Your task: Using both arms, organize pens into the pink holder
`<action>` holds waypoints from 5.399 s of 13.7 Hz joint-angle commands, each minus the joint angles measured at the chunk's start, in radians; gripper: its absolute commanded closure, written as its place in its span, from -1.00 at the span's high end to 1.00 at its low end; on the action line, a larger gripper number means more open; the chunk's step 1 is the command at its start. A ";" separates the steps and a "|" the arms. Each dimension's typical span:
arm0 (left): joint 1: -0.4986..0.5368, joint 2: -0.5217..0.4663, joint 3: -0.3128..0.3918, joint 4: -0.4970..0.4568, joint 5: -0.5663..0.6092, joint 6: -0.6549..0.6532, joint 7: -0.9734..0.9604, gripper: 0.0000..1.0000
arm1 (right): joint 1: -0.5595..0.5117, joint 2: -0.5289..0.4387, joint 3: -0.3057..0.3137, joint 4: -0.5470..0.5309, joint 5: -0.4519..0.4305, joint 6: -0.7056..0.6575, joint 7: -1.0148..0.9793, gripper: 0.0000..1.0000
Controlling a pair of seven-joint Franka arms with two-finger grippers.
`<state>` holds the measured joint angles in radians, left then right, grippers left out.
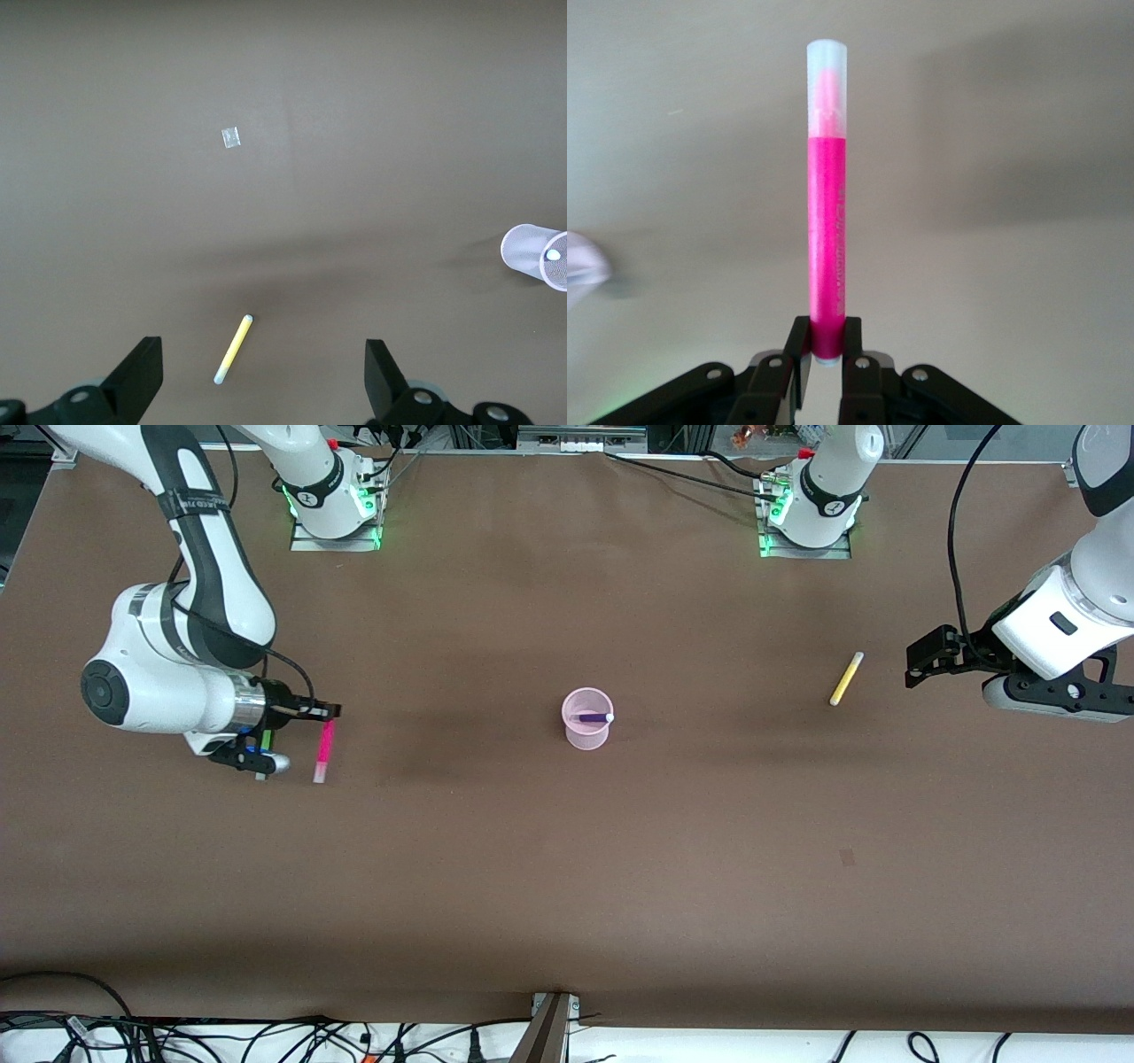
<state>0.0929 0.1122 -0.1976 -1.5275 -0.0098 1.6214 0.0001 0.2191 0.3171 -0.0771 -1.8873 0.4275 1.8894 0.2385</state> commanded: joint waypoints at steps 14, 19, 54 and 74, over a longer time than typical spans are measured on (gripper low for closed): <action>0.004 0.003 0.000 0.026 0.019 -0.026 0.020 1.00 | 0.434 0.118 -0.001 0.099 1.112 0.276 0.587 -0.85; 0.005 0.003 0.000 0.024 0.019 -0.028 0.020 1.00 | 0.526 0.131 -0.001 0.080 1.175 0.364 0.608 -0.85; 0.018 0.007 0.000 0.021 0.016 -0.046 0.021 1.00 | 0.568 0.149 -0.096 0.094 0.875 0.430 0.369 1.00; 0.041 0.021 0.000 0.020 0.005 -0.046 0.031 1.00 | 0.522 -0.234 -0.596 0.250 -0.329 -0.280 -0.349 1.00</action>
<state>0.1299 0.1281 -0.1956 -1.5228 -0.0058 1.5909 0.0094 0.7739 0.0479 -0.6583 -1.6793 0.1116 1.6286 0.0039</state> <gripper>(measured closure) 0.000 0.000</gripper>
